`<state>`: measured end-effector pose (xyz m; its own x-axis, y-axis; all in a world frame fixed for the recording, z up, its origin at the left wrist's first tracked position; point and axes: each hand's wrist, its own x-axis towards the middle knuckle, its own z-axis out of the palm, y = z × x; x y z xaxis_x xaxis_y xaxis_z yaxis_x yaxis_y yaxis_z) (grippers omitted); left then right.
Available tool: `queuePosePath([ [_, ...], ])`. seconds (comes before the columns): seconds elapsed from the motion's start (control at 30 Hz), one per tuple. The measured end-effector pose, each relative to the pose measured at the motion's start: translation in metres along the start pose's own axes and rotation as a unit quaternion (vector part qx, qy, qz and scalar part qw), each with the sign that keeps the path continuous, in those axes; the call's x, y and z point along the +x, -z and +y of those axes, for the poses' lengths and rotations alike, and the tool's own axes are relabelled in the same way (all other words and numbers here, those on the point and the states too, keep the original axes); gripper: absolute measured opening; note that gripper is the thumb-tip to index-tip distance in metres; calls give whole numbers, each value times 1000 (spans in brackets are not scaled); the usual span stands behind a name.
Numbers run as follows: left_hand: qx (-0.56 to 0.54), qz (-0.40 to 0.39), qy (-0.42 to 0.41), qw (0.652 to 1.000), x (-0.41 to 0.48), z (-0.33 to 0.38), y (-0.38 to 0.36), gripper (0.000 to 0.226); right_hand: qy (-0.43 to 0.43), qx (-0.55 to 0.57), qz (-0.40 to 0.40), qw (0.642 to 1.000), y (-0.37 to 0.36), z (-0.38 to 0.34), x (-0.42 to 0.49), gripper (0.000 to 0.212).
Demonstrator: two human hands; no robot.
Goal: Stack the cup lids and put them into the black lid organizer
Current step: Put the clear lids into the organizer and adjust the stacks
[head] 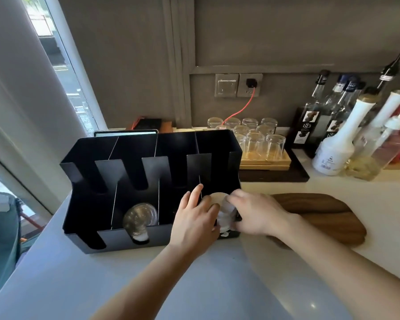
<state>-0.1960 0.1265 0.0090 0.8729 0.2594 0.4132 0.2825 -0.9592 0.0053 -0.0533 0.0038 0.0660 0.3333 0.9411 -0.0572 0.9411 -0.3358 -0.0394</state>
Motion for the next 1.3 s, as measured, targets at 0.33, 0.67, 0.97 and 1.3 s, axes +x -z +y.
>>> queuePosePath([
  [0.33, 10, 21, -31, 999, -2, -2, -2, 26, -19, -70, 58, 996, -22, -10, 1, 56],
  [0.67, -3, 81, -62, 995, -10, -2, -13, 16, -56, -71, 52, 995, -45, -14, -11, 50],
  [0.97, -4, 58, -60, 996, -8, 0, -13, 24, -63, -72, 37, 995, -38, -20, -5, 48],
  [1.3, -8, 36, -48, 998, -6, 5, -13, 12, -47, -72, 69, 994, -29, -16, -21, 21],
])
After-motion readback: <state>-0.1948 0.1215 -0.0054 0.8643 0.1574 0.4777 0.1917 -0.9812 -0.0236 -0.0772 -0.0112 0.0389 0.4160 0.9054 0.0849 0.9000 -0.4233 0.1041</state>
